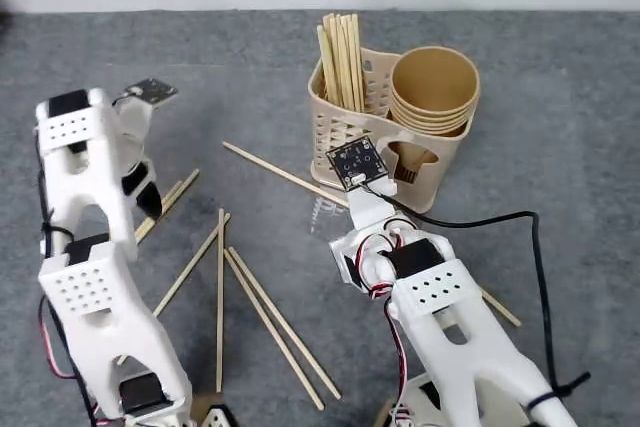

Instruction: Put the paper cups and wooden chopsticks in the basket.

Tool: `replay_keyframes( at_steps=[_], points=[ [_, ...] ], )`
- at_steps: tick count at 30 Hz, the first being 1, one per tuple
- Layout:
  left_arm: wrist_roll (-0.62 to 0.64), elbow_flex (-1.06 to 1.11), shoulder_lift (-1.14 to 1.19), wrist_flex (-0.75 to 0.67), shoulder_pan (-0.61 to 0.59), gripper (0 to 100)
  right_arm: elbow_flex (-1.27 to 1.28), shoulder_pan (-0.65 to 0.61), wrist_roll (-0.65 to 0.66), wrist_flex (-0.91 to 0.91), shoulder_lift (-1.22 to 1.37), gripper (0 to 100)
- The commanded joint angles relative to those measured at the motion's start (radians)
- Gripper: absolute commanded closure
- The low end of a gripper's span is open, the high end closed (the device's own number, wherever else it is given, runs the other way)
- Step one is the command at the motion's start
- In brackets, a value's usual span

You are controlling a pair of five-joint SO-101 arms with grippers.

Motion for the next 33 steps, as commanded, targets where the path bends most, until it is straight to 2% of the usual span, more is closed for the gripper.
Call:
replay_keyframes(
  at_steps=[1, 6, 13, 19, 24, 27, 31, 33],
  points=[
    [-0.015, 0.041, -0.089, -0.060, -0.028, 81, 0.002, -0.004, 0.000, -0.001, -0.036, 99.0],
    [-0.015, 0.197, -0.219, -0.126, -0.025, 81, 0.002, -0.004, 0.000, -0.001, -0.036, 99.0],
    [-0.015, 0.509, -0.354, -0.391, -0.028, 77, 0.002, -0.002, 0.000, -0.002, -0.036, 99.0],
    [-0.015, 0.584, -0.324, -0.505, -0.028, 76, 0.002, -0.002, 0.000, -0.002, -0.036, 99.0],
    [-0.015, 0.582, -0.198, -0.589, -0.028, 79, 0.002, -0.002, 0.000, -0.002, -0.036, 99.0],
    [-0.044, 0.536, -0.112, -0.585, -0.028, 86, 0.002, -0.002, 0.000, -0.002, -0.036, 99.0],
    [-0.091, 0.403, -0.026, -0.443, -0.031, 97, 0.002, -0.002, 0.000, -0.002, -0.036, 99.0],
    [-0.129, 0.349, 0.009, -0.376, -0.029, 99, 0.002, -0.002, 0.000, -0.002, -0.036, 99.0]
  ],
)
